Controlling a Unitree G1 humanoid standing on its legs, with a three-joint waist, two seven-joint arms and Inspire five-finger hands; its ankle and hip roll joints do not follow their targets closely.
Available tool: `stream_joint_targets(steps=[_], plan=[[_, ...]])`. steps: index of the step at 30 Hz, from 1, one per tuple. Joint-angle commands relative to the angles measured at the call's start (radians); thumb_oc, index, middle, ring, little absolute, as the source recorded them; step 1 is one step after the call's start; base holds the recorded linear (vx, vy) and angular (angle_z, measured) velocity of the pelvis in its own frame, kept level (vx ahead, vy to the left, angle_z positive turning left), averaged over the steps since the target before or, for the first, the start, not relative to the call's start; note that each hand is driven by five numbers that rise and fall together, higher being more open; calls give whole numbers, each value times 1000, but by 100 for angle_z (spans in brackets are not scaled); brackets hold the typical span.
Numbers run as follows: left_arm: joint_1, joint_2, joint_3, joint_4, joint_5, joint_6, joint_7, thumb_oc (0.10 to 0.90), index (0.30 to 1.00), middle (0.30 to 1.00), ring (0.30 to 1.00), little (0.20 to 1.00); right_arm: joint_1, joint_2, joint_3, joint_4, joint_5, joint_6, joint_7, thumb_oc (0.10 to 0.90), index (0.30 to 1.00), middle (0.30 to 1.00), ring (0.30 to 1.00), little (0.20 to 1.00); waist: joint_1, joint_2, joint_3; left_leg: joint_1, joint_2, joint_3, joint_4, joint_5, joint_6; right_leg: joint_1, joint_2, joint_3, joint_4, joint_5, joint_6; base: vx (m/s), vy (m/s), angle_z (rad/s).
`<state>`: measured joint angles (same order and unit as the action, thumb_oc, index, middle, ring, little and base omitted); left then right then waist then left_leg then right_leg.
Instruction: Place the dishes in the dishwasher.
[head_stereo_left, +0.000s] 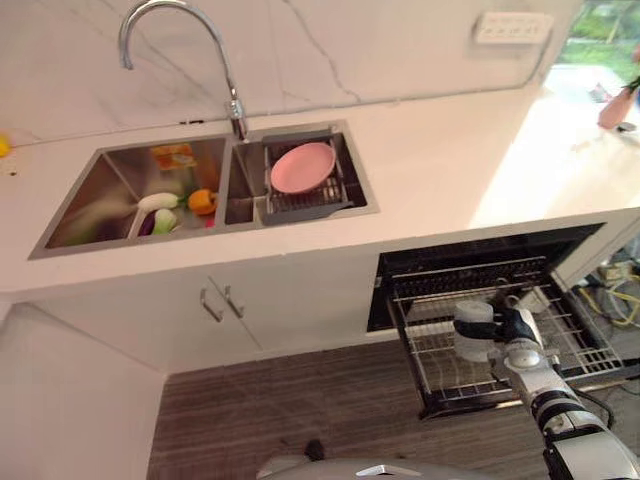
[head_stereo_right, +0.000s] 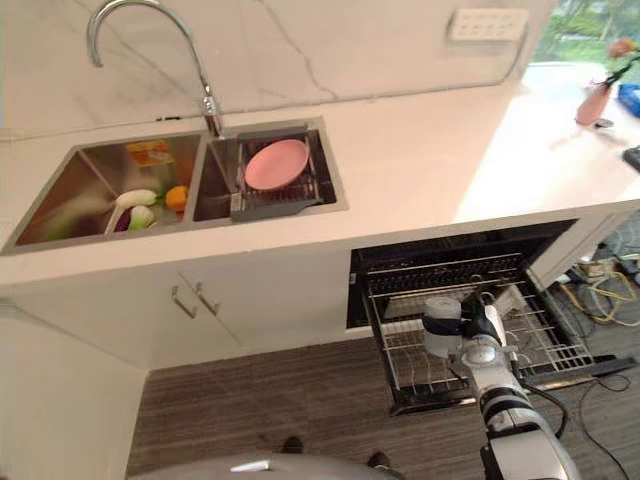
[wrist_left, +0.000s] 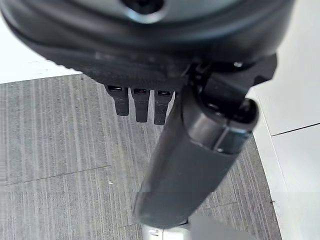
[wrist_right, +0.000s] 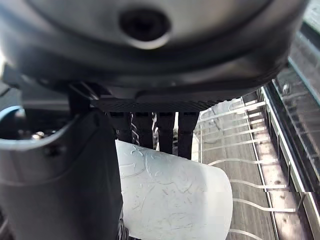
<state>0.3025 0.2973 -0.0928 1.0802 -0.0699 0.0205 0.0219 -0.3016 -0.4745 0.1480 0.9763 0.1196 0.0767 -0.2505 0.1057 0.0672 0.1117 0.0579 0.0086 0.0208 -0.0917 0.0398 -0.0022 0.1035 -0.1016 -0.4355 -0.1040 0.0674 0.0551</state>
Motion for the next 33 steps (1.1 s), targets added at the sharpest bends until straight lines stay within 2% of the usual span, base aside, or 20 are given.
stream_joint_targets(steps=[1,7,8,9,10,17,23,24,29,33], plan=[[-41,25,-34,-25,-17,-39,9,800,900,900,900,900,-169,-17,43,31,-12,-68,-29,400,300,300,300,300,24,-4,12,-30,12,16,44,-59,-48,21,-54,19,35,-137,56,-4,19,37],[-35,16,-62,-39,-5,-41,4,800,900,900,900,900,-166,37,65,99,-22,-64,-21,400,300,300,300,300,29,11,7,-24,7,4,40,-59,-49,39,-58,4,27,-138,57,25,3,12],[-39,12,-72,-23,12,-40,9,800,900,900,900,900,-169,55,74,122,-34,-62,-21,463,394,394,394,394,32,13,3,-19,7,2,38,-60,-49,46,-59,-1,25,-140,58,22,5,6],[-42,9,-77,-10,18,-38,12,800,900,900,900,900,-174,59,90,140,-63,-56,-24,755,832,832,832,832,33,13,1,-16,7,2,38,-61,-49,49,-60,-2,24,-141,58,27,3,4],[-45,8,-80,-5,25,-37,15,800,900,900,900,900,-182,58,105,157,-88,-49,-26,800,900,900,900,900,33,13,1,-13,7,1,37,-62,-50,53,-60,-2,24,-142,58,17,-1,3],[-58,-12,-67,65,39,-24,52,800,900,900,900,900,-183,47,120,124,-185,-26,-70,800,900,900,900,900,17,5,-5,2,12,10,36,-68,-48,59,-59,10,22,-141,59,0,-1,0],[-76,-37,-21,170,68,-1,87,800,900,900,900,900,-107,27,71,-44,-217,-39,-121,800,900,900,900,900,-3,-7,-15,24,22,31,35,-80,-48,66,-53,36,21,-148,56,16,-9,-8],[-77,-43,16,186,45,4,103,800,900,900,900,900,-59,19,24,-153,-214,-55,-159,800,900,900,900,900,-8,-9,-12,39,27,39,34,-88,-49,74,-48,48,21,-154,53,11,-27,-18],[-74,-70,104,252,23,30,123,800,900,900,900,900,93,28,-105,-423,-173,-91,-184,800,900,900,900,900,-31,-15,-16,49,34,51,39,-93,-49,75,-42,63,21,-157,49,6,-33,-9],[-78,-105,180,278,-25,45,192,800,900,900,900,900,277,129,-220,-657,-12,-184,-178,800,900,900,900,900,-55,-19,-15,66,45,64,39,-96,-55,84,-34,72,22,-168,43,-8,-54,-12]])
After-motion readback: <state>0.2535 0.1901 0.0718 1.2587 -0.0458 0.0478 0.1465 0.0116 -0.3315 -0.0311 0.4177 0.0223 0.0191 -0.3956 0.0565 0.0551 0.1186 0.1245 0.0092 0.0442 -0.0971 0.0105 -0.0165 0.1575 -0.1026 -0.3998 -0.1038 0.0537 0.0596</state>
